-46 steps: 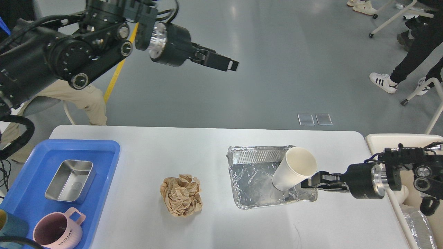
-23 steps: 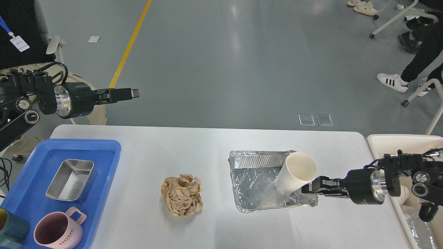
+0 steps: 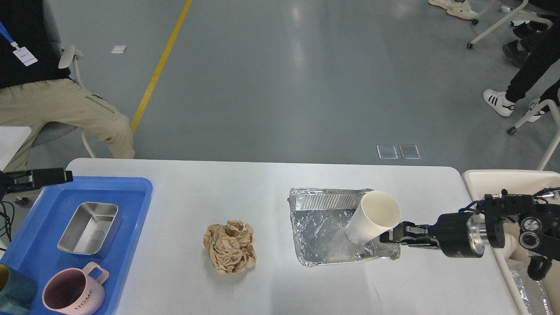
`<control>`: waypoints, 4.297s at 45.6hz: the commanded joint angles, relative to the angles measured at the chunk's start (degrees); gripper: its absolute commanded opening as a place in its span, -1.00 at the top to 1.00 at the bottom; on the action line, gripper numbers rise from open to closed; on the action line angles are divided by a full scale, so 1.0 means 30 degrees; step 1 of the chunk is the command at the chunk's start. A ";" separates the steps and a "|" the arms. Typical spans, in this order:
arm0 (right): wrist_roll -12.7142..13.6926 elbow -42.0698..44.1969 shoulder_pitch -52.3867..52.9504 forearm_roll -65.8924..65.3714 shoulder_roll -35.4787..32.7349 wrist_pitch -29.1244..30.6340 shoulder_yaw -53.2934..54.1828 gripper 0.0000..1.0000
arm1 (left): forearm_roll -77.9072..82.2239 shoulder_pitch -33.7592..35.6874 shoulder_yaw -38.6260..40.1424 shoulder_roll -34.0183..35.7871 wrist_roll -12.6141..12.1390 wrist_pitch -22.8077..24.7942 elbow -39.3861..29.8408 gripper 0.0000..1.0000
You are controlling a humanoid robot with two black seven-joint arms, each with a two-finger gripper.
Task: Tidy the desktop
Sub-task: 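Raise the left gripper away and retract it, then reach the left gripper toward the dried noodle bundle, then grasp the noodle bundle with the left gripper and lift it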
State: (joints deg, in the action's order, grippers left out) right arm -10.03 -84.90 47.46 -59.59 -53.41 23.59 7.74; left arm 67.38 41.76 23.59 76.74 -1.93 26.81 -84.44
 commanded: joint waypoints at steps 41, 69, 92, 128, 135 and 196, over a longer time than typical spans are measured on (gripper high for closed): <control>-0.0056 -0.0119 -0.0029 -0.0001 -0.0067 -0.0012 -0.0001 1.00 | -1.1358 -0.1116 -0.1649 0.3570 0.3340 -0.4397 -0.3173 -0.94; -0.0056 -0.0412 0.0118 -0.0001 -0.0155 -0.0012 0.0321 1.00 | 0.2878 0.0289 -0.2325 -0.2229 0.4541 -0.1088 -0.0741 -0.94; -0.0056 -0.0442 0.0293 -0.0001 -0.0155 -0.0012 0.0584 1.00 | 1.1636 0.2135 -0.2383 -0.8731 0.4599 0.2663 0.0664 -0.94; -0.0173 -0.0588 0.0235 -0.0001 -0.0566 -0.0012 0.0907 1.00 | 1.5097 0.2869 -0.3262 -1.7024 0.4512 0.3778 0.5790 -0.94; -0.0144 -0.0588 0.0147 -0.0001 -0.0565 -0.0012 0.0907 1.00 | 1.5127 0.2722 -0.3408 -1.8226 0.4512 0.3309 0.6904 -0.94; -0.0144 -0.0295 -0.0322 -0.0001 -0.0624 -0.0042 0.0790 1.00 | 1.6182 0.2284 -0.4787 -1.2402 0.9052 -0.0676 0.4741 0.88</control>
State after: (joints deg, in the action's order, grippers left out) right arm -10.48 -86.05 46.61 -59.59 -55.29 23.47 10.36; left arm 116.07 49.81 6.52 33.45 24.68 24.88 -65.31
